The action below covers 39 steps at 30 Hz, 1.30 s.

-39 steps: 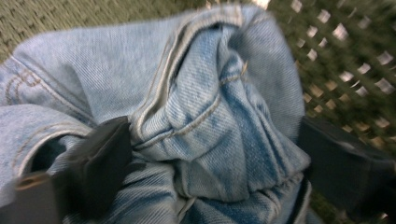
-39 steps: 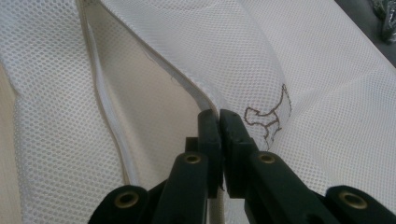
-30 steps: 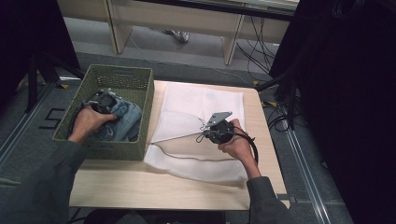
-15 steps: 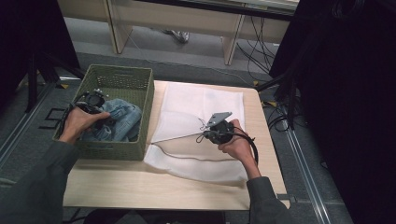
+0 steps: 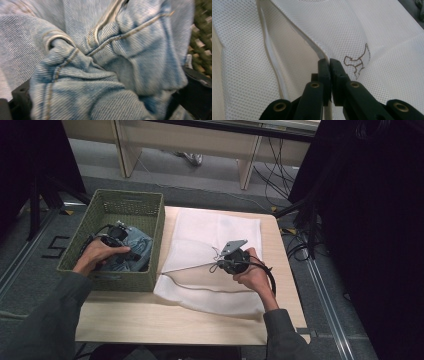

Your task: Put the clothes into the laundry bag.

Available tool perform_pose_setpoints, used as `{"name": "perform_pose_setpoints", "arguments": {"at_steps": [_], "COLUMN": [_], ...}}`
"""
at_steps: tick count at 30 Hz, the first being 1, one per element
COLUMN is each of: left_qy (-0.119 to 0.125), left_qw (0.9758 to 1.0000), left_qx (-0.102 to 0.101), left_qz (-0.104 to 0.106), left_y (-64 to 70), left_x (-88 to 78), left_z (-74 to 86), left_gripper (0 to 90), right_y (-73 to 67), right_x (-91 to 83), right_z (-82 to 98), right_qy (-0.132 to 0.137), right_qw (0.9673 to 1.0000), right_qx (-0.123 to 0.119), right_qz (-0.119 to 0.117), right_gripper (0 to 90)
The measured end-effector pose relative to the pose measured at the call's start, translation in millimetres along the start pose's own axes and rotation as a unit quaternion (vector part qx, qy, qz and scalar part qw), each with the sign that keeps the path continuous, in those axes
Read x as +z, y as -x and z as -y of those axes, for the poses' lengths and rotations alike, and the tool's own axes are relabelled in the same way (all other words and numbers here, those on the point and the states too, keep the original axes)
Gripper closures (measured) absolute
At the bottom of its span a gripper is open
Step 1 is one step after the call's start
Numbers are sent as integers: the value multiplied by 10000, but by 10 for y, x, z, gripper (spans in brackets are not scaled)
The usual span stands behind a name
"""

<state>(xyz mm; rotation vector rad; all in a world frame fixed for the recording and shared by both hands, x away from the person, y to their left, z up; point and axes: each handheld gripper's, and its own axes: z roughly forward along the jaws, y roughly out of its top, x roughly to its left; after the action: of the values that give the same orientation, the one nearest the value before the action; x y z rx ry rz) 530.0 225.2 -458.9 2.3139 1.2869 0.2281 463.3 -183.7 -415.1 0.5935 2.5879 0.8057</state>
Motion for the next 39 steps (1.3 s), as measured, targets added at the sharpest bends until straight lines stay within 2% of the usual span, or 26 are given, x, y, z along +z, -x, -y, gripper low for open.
{"name": "perform_pose_setpoints", "arguments": {"at_steps": [1, 4, 6, 7, 8, 9, 10, 11, 14, 16, 17, 19, 20, 22, 24, 26, 27, 28, 29, 30, 31, 33, 34, 35, 37, 39], "left_qy": [-121, -159, -223, -295, -231, -248, -349, -305, -280, -149, -1, 133, 160, 98, 23, -81, -162, -203, -210, -354, -345, -449, -438, -414, -537, -521], "left_qw": [9999, 9997, 9994, 9993, 9993, 9990, 9980, 9980, 9980, 9962, 9955, 9951, 9955, 9978, 9986, 9976, 9982, 9989, 9987, 9983, 9979, 9978, 9974, 9973, 9970, 9971], "left_qx": [68, 81, 242, 177, 124, 150, 302, 281, 108, 89, -21, -132, -196, -239, -310, -660, -518, -244, -184, -172, -243, -252, -379, -226, -74, -44], "left_qz": [15, -157, -124, -170, -274, -348, -434, -479, -561, -854, -944, -972, -916, -616, -420, -189, -271, -357, -416, -435, -501, -429, -434, -569, -556, -555], "left_y": [-7, 72, 62, 52, 64, 89, 92, 111, 62, 29, 20, -11, -20, -44, -64, -15, -9, -28, -29, -43, -58, -69, -38, -38, -36, -15], "left_x": [18, 98, 108, 127, 163, 170, 157, 154, 106, 47, 43, 15, 14, -5, -11, 31, 74, 94, 131, 157, 204, 245, 264, 269, 231, 196], "left_z": [-5, -13, -14, -17, -18, -17, -27, -37, -60, -54, -45, -37, -35, -27, -25, -13, 0, 5, 17, 23, 26, 32, 36, 27, 8, -1], "left_gripper": [0, 0, 0, 7, 7, 127, 199, 199, 352, 428, 450, 482, 471, 444, 338, 190, 121, 104, 89, 47, 0, 0, 4, 53, 195, 329], "right_y": [-11, 8, -3, -1, -1, 13, -10, -10, -13, -11, 3, -16, 3, 1, 9, -12, -10, 1, -12, -33, -26, -27, -29, -31, -28, -21], "right_x": [-1, 12, 16, 29, 29, 31, 29, 29, 32, 27, 33, 25, 28, 35, 47, 42, 43, 47, 46, 39, 38, 43, 43, 42, 32, 26], "right_z": [4, 0, -2, -3, -3, -16, -22, -22, -26, -34, -37, -27, -23, -19, -12, -3, -5, -11, -7, -11, -10, -7, -6, -5, -2, 6], "right_qy": [-33, 21, 4, 1, 1, -13, -13, -13, 5, 1, 57, 15, 31, 27, 42, -8, 8, 29, 26, -3, 1, 21, 16, 23, 42, 49], "right_qw": [10000, 10000, 10000, 10000, 10000, 10000, 9999, 9999, 10000, 10000, 9999, 10000, 10000, 9999, 10000, 9999, 9999, 10000, 10000, 9999, 10000, 9999, 9999, 9999, 9999, 9999], "right_qx": [43, -16, 54, -38, -38, -71, 100, 100, -38, 32, -104, 65, 51, 120, -31, 131, 117, 0, 38, 145, 69, 123, 134, 131, 138, 122], "right_qz": [-20, 45, 24, 22, 22, -20, 4, 4, -17, -5, -12, -13, 20, -19, -46, -36, -51, -31, -9, -10, -30, -28, -24, -29, -37, -15], "right_gripper": [883, 883, 883, 883, 883, 883, 883, 883, 883, 883, 883, 883, 883, 883, 883, 883, 883, 883, 882, 883, 883, 883, 883, 883, 883, 883]}}
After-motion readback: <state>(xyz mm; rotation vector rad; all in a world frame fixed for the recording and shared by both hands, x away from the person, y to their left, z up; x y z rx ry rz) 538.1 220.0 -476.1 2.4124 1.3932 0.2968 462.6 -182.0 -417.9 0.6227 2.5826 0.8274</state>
